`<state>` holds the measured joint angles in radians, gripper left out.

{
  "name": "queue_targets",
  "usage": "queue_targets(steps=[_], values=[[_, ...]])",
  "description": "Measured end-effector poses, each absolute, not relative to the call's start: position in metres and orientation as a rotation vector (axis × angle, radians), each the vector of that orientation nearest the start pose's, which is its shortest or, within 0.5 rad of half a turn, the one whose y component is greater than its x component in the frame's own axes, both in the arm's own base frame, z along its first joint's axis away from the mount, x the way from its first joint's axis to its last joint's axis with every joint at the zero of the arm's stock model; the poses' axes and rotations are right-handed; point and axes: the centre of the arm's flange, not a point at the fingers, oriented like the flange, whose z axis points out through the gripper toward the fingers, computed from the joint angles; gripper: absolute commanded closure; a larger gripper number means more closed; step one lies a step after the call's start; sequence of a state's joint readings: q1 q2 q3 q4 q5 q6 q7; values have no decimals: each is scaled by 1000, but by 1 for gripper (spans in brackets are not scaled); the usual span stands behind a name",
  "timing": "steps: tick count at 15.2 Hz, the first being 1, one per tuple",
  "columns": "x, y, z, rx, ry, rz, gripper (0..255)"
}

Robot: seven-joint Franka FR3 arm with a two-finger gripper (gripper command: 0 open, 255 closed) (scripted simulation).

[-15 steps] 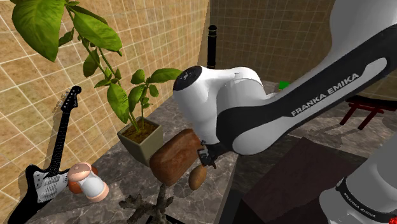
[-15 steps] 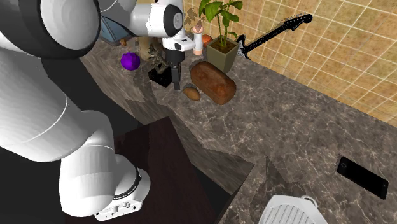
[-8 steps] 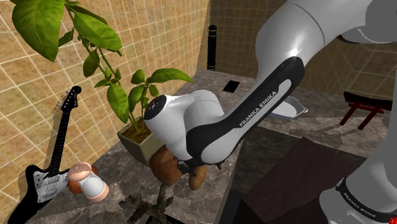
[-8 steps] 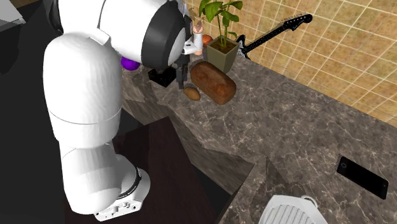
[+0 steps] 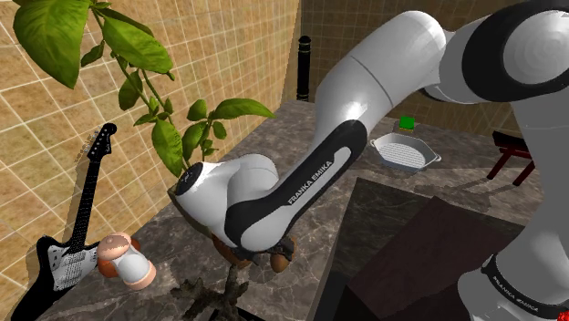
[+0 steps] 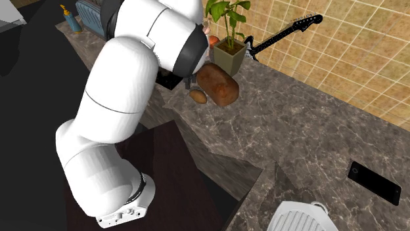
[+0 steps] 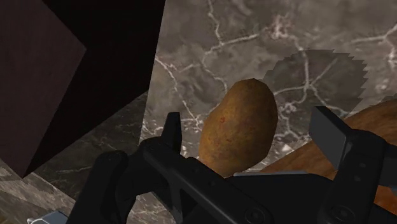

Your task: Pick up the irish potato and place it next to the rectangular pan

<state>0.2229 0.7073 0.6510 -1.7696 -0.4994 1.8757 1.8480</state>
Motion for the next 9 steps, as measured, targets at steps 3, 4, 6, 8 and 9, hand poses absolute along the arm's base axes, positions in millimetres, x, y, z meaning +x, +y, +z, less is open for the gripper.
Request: queue_targets(steps=[3,4,6,8,9], values=[[433,425,198,-3267,1326,165,0],[429,422,197,-3254,1337,146,0],[431,420,197,-3253,1303,91,0],[435,426,200,-3227,1339,158,0],[434,427,200,-3198,1377,211,0]])
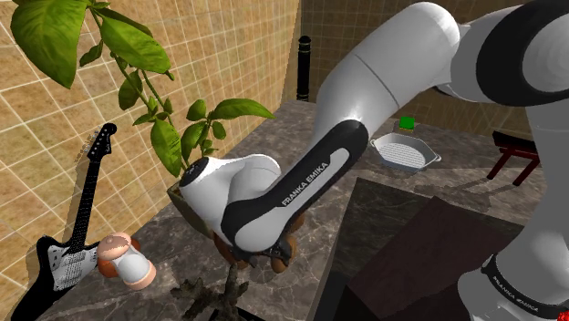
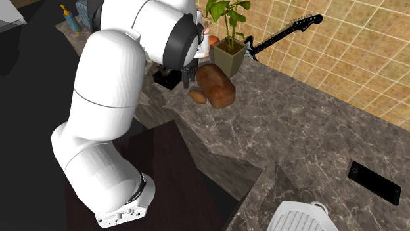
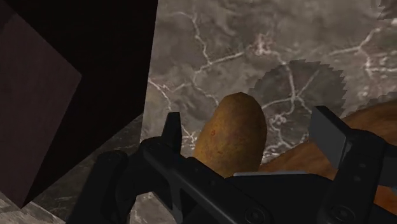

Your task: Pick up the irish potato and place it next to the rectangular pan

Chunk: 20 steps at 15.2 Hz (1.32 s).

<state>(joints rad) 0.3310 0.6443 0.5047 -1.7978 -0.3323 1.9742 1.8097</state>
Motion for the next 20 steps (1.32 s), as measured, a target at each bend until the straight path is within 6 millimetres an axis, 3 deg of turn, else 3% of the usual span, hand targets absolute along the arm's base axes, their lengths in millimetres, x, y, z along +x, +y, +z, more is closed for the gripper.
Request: queue_targets(steps=[3,4,6,9,11,13,14,15,18,20], values=[[435,426,200,-3208,1357,172,0],[434,427,200,-3228,1326,127,255],[430,435,200,-3209,1237,6,255],[443,442,202,-3154,1171,-13,255],[439,433,201,-3184,1190,1,255],[429,414,184,-3286,1248,39,255],[429,413,184,-3288,1249,40,0],[429,414,184,-3287,1248,39,0],[423,367,195,-3021,1551,68,0],[421,352,197,-2908,1652,71,0]])
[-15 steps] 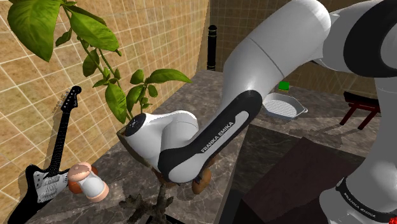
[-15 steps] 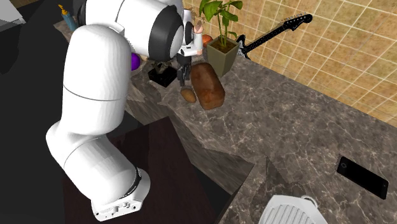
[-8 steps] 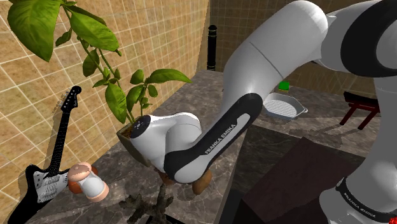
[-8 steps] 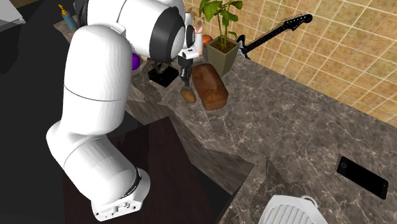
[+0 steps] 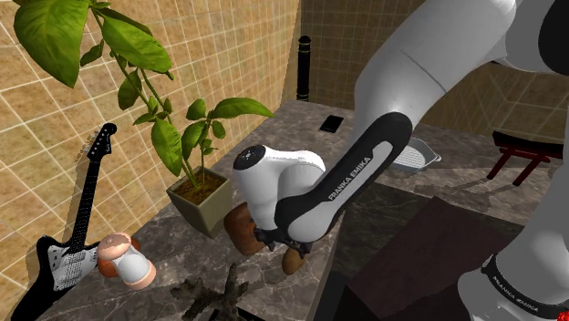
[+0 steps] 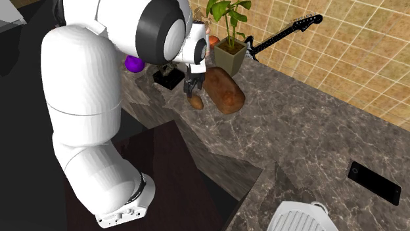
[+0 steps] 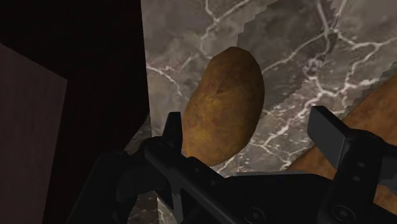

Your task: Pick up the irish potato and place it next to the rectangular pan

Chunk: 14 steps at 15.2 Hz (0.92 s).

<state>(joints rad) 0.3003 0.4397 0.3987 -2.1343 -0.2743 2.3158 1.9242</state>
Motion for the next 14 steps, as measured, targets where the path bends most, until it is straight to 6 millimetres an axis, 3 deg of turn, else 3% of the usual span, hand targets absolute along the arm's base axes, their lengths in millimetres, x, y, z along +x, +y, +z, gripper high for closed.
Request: queue_targets(steps=[7,13,14], values=[[414,341,166,-2869,1686,72,0],[413,340,162,-2870,1686,73,0],[414,340,162,-2868,1686,72,255]])
